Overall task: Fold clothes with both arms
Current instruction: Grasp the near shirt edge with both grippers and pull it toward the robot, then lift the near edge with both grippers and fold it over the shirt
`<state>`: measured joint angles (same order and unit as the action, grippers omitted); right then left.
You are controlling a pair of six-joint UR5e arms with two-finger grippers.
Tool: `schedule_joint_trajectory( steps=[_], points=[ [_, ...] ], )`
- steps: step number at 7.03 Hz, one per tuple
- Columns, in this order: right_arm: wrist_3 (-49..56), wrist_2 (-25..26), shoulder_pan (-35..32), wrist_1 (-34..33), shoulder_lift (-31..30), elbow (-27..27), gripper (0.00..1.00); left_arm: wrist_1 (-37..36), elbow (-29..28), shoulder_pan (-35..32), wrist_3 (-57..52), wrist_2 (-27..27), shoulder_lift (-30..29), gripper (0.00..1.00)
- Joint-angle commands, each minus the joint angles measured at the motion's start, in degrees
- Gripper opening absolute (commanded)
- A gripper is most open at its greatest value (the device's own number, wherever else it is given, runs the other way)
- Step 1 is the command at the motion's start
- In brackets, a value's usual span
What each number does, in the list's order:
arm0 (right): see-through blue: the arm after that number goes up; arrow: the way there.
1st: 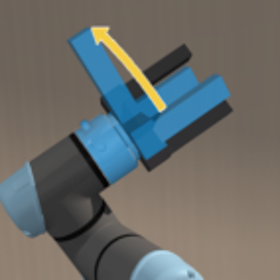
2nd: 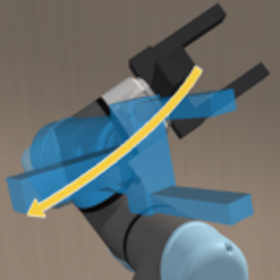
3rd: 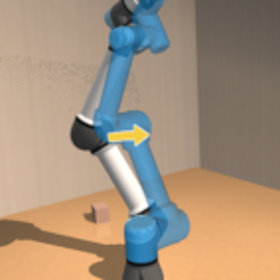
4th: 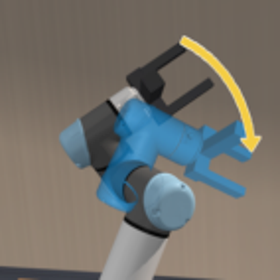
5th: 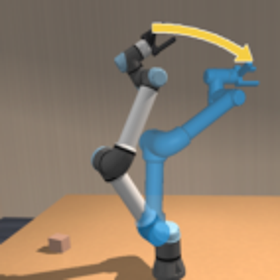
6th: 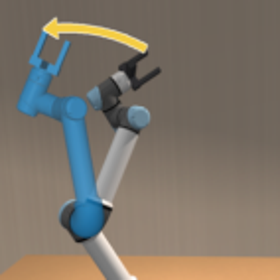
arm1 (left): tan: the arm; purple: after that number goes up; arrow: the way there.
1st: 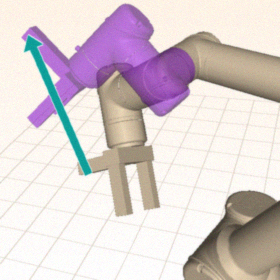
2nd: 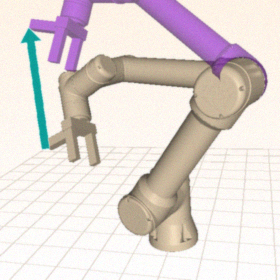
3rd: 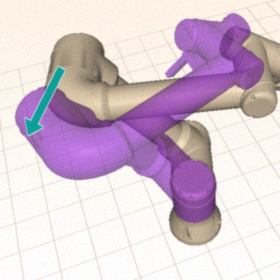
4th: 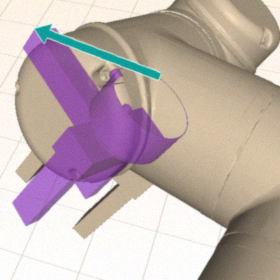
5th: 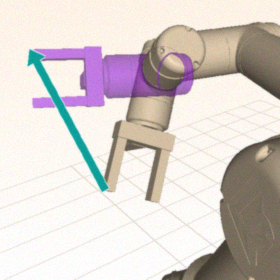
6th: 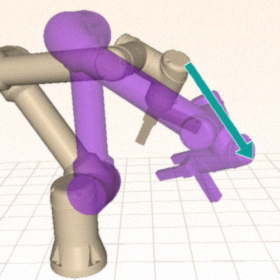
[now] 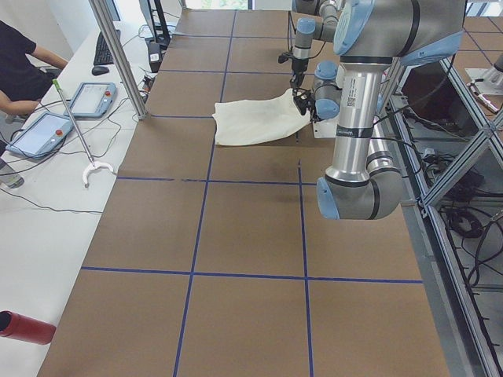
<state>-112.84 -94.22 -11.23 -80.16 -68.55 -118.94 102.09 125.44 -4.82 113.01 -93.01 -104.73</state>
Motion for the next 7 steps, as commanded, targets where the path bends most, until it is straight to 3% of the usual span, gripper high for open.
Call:
schedule_joint_trajectory(
  steps=[1, 3, 5, 7],
  points=[
    [2.86, -0.52, -6.84, 3.15, 1.31, 2.11, 0.00, -0.05, 0.24, -7.52, -5.29, -1.28, -3.69, 0.00],
    [4.81, -8.04, -16.40, 3.34, 6.47, 9.90, 0.00, -0.14, -1.76, -20.43, -9.09, -9.87, -6.78, 0.00],
    [10.08, -14.21, -24.24, 3.95, 15.42, 23.77, 0.00, 1.34, -14.27, -28.81, -15.15, -11.49, -12.31, 0.00],
    [11.67, -14.33, -26.03, 15.14, 21.16, 40.02, 0.00, 8.79, -24.67, -31.99, -16.41, -11.32, -15.85, 0.00]
  ],
)
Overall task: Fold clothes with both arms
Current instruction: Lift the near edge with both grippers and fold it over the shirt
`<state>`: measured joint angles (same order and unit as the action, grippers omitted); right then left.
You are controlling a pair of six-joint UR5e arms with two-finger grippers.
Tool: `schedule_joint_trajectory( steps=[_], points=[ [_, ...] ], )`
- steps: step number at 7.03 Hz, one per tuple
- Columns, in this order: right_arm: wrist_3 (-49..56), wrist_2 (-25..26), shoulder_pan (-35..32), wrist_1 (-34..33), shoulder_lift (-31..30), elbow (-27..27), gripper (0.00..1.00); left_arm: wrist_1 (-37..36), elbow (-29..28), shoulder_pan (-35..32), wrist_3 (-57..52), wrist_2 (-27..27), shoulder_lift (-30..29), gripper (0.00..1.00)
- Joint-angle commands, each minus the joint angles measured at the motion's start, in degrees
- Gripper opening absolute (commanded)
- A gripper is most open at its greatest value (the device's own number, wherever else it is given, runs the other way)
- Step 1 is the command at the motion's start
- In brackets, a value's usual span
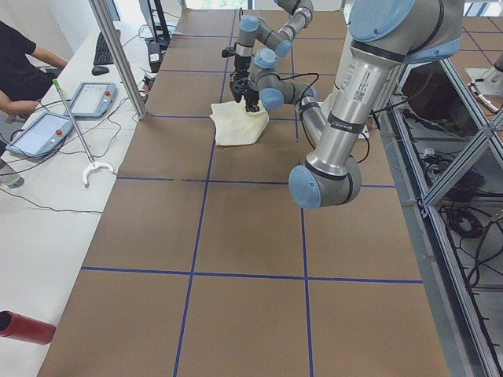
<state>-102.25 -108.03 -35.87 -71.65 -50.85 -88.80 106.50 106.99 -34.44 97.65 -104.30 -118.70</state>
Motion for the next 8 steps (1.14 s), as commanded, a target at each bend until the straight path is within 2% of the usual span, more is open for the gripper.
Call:
schedule_joint_trajectory(
  steps=[1, 3, 4, 5, 6, 7, 8],
  points=[
    [1.70, -0.43, -1.57, 10.44, 4.69, 14.31, 0.00, 8.42, -9.58, -2.73, -1.14, 0.06, -2.06, 0.00],
    [1.79, -0.34, -1.74, 12.15, 6.98, 18.03, 0.00, 12.22, -15.99, -3.44, -1.58, 0.41, -4.50, 0.00],
    [2.31, 0.10, -1.83, 12.06, 7.34, 18.30, 0.99, 13.28, -18.11, -3.44, -1.50, 1.89, -5.48, 0.12],
    [2.49, 0.01, -2.44, 12.06, 8.30, 18.92, 1.00, 13.38, -18.92, -3.53, -1.49, 1.99, -5.66, 0.66],
    [2.41, -0.42, -3.93, 12.06, 9.70, 20.40, 1.00, 13.29, -19.10, -4.83, -1.58, 2.25, -5.66, 0.81],
    [2.23, -1.47, -5.77, 12.06, 10.24, 20.59, 1.00, 13.20, -20.84, -7.11, -3.15, 2.25, -5.66, 0.81],
    [2.23, -4.53, -7.35, 12.06, 10.24, 20.50, 1.00, 13.46, -24.69, -9.13, -5.86, 2.25, -5.40, 0.75]
  ],
)
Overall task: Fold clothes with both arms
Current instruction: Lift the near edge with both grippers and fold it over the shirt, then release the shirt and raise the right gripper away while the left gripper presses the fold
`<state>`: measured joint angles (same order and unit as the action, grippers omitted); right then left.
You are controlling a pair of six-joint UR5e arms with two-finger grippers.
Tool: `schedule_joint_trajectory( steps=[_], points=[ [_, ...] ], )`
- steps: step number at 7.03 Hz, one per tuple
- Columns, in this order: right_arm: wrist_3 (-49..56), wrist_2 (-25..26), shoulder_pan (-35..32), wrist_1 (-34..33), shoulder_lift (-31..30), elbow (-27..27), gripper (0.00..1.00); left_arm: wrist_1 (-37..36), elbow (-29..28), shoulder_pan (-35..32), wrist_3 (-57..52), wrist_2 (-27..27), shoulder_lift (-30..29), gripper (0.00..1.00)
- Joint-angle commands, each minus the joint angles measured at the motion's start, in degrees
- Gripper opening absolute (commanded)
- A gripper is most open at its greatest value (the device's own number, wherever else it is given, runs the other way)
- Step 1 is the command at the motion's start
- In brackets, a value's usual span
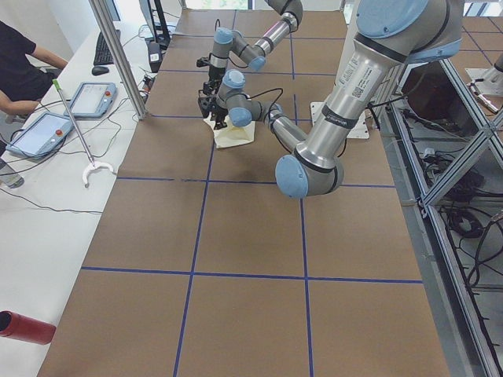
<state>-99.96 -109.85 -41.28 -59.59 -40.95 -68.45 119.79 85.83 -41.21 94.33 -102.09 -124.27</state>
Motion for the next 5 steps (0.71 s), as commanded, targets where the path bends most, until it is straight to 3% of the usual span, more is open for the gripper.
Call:
schedule_joint_trajectory(
  steps=[1, 2, 3, 4, 5],
  points=[
    [0.03, -3.00, -2.05, -0.09, 0.34, 0.07, 1.00, 0.27, -3.92, -3.61, -5.71, -0.13, 0.69, 0.74],
    [1.42, -3.44, -2.05, -0.26, 0.43, -0.54, 1.00, 1.66, -2.62, -3.53, -7.48, -0.48, 1.39, 0.82],
    [2.74, -5.10, -3.27, -0.78, 0.08, -1.15, 1.00, 8.55, 1.40, -2.40, -7.06, -1.96, 4.62, 0.99],
    [4.15, -8.42, -5.37, -1.14, -0.27, -1.24, 1.00, 12.27, 5.70, -0.47, -3.84, -6.93, 7.17, 1.00],
    [6.60, -10.11, -6.78, -4.01, -0.53, -2.38, 1.00, 16.92, 6.01, 1.72, 1.59, -7.68, 7.11, 1.00]
  ],
)
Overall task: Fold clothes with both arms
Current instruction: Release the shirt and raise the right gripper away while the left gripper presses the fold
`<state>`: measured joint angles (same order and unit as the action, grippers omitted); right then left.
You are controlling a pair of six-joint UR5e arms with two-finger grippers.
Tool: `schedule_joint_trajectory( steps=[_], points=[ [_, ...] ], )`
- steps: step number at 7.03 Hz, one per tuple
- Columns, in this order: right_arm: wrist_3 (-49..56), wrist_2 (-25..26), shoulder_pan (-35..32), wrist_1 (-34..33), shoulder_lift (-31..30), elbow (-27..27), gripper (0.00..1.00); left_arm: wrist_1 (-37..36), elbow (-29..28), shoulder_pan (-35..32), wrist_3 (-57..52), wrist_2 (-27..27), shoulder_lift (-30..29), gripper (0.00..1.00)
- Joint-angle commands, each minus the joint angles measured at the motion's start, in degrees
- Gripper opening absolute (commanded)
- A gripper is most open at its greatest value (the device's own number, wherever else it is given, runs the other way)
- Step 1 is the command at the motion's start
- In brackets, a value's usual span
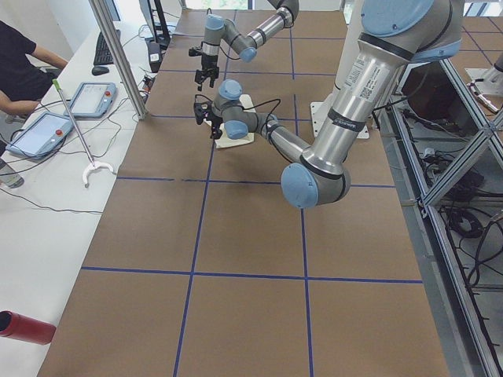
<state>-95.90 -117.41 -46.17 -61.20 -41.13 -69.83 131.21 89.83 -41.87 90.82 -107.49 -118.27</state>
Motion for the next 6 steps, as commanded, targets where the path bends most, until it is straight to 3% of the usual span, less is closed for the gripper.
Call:
schedule_joint_trajectory(
  steps=[1, 2, 3, 6],
  points=[
    [7.08, -2.91, -3.29, -8.27, -0.61, -3.79, 1.00, 12.25, 0.54, 5.11, 7.50, -1.67, 1.20, 1.00],
    [11.31, -3.53, -4.53, -13.37, -1.14, -6.08, 1.00, 18.15, -1.83, 5.40, 7.96, -1.58, 1.03, 1.00],
    [12.48, -3.62, -5.50, -13.86, -2.71, -7.41, 1.00, 24.82, -6.12, 5.40, 7.88, -0.27, 0.59, 1.00],
    [15.64, -4.15, -7.17, -14.12, -6.49, -11.19, 1.00, 31.28, -11.33, 7.05, 7.97, 4.65, -0.73, 1.00]
  ],
)
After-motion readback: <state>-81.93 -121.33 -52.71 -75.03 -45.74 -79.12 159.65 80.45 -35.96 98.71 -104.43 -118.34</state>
